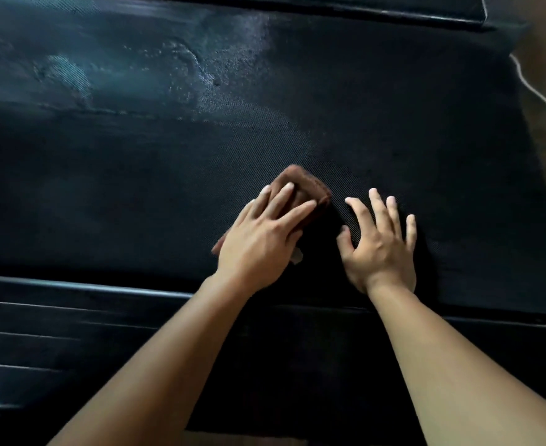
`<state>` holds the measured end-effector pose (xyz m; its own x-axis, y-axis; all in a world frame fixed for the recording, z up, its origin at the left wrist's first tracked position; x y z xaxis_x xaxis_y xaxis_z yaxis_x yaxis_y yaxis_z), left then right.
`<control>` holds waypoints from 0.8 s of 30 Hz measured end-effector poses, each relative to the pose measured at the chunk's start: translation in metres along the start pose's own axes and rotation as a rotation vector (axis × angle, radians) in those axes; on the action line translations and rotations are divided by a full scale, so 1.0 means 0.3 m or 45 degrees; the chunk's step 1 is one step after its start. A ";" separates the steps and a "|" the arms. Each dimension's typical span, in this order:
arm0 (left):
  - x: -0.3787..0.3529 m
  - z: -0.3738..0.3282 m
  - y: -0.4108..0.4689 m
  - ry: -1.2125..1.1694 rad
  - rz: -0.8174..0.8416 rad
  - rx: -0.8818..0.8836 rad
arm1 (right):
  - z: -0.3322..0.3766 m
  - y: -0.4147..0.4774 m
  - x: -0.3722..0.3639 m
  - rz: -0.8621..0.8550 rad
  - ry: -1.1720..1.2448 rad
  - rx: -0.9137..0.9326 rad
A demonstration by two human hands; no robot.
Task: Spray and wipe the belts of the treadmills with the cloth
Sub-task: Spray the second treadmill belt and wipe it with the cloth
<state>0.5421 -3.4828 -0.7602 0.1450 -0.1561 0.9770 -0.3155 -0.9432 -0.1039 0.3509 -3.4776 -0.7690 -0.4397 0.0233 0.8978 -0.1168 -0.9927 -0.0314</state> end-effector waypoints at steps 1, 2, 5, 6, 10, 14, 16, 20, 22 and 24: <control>0.002 0.028 -0.053 -0.004 -0.016 0.037 | 0.003 -0.002 0.001 -0.003 0.000 0.004; 0.003 0.064 -0.095 -0.001 -0.029 0.078 | 0.004 -0.004 0.003 -0.006 -0.002 0.006; 0.032 0.196 -0.166 0.031 -0.103 0.222 | 0.005 -0.007 0.006 0.012 0.006 0.015; 0.044 0.242 -0.175 0.037 -0.112 0.285 | 0.003 -0.006 0.007 0.036 0.019 0.013; 0.069 0.348 -0.131 0.023 -0.050 0.463 | -0.019 -0.010 0.012 0.205 0.090 0.015; 0.082 0.273 -0.059 0.032 -0.029 0.489 | -0.126 -0.087 0.099 0.136 0.072 -0.066; 0.062 0.183 -0.034 0.094 -0.015 0.419 | -0.206 -0.148 0.150 0.117 0.039 -0.139; -0.020 -0.043 0.017 0.164 0.014 0.253 | -0.367 -0.249 0.234 0.180 -0.087 -0.223; -0.057 -0.172 0.042 0.186 0.025 0.184 | -0.431 -0.291 0.270 0.205 -0.147 -0.244; -0.067 -0.313 0.065 0.189 0.046 0.123 | -0.474 -0.327 0.281 0.235 -0.181 -0.266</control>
<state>0.4450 -3.4704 -0.7645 -0.0071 -0.1519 0.9884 -0.2255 -0.9627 -0.1496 0.1988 -3.3615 -0.7527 -0.3435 -0.1864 0.9205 -0.2332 -0.9325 -0.2758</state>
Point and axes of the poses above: each hand's wrist, its own y-axis towards the middle knuckle, its own x-axis out of the back of the hand, z = x × y, the point moved 10 cm from there along y, towards the middle knuckle, and after that the axes turned 13 degrees about y, right-handed, at the moved point
